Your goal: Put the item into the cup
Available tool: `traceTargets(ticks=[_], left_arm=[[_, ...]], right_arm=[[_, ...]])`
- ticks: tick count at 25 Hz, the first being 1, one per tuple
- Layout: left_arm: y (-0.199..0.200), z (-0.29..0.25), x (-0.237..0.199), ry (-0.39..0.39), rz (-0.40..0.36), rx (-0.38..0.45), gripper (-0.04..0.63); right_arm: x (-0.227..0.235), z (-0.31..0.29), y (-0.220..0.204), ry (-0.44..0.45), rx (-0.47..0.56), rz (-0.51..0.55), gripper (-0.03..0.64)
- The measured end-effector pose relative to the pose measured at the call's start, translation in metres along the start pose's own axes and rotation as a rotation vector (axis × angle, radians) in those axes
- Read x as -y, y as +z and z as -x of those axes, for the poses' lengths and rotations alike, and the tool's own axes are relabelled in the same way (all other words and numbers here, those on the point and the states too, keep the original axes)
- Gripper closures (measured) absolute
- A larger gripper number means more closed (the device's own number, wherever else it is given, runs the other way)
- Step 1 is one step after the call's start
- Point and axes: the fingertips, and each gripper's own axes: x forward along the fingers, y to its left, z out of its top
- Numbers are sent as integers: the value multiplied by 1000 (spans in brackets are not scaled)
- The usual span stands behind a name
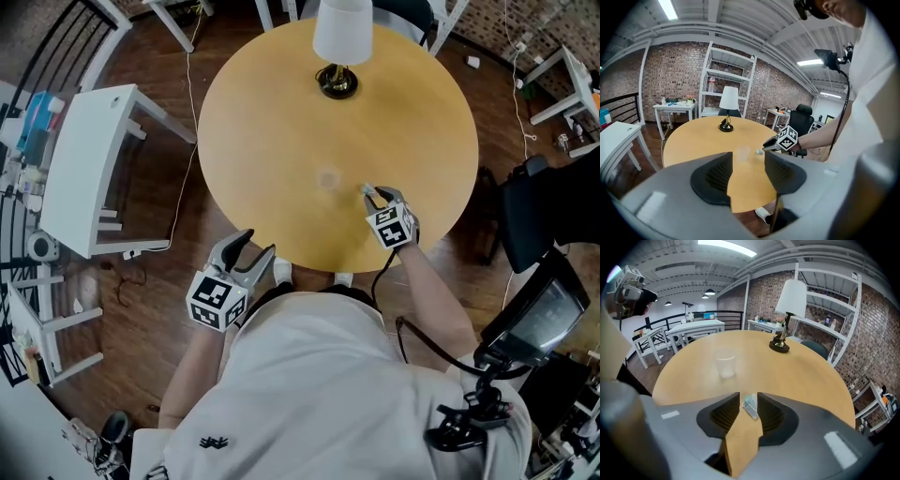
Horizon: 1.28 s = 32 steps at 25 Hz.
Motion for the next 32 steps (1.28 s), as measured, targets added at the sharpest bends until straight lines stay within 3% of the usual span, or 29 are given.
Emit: traceTargets(ticks=[7,17,19,32], left_arm=[[-14,20,-30,52,52,1,410],[-15,29,-52,46,52,7,410],[-14,29,-54,31,44,9,410],[3,2,-41,-76,1,49,410]], right_arm=[[1,-42,-17,-39,-117,3,533],[7,-50,-18,-72,-135,-35,564],[8,-45,-16,-95,-131,-50,607],[-5,32,38,-108,19,-49,614]])
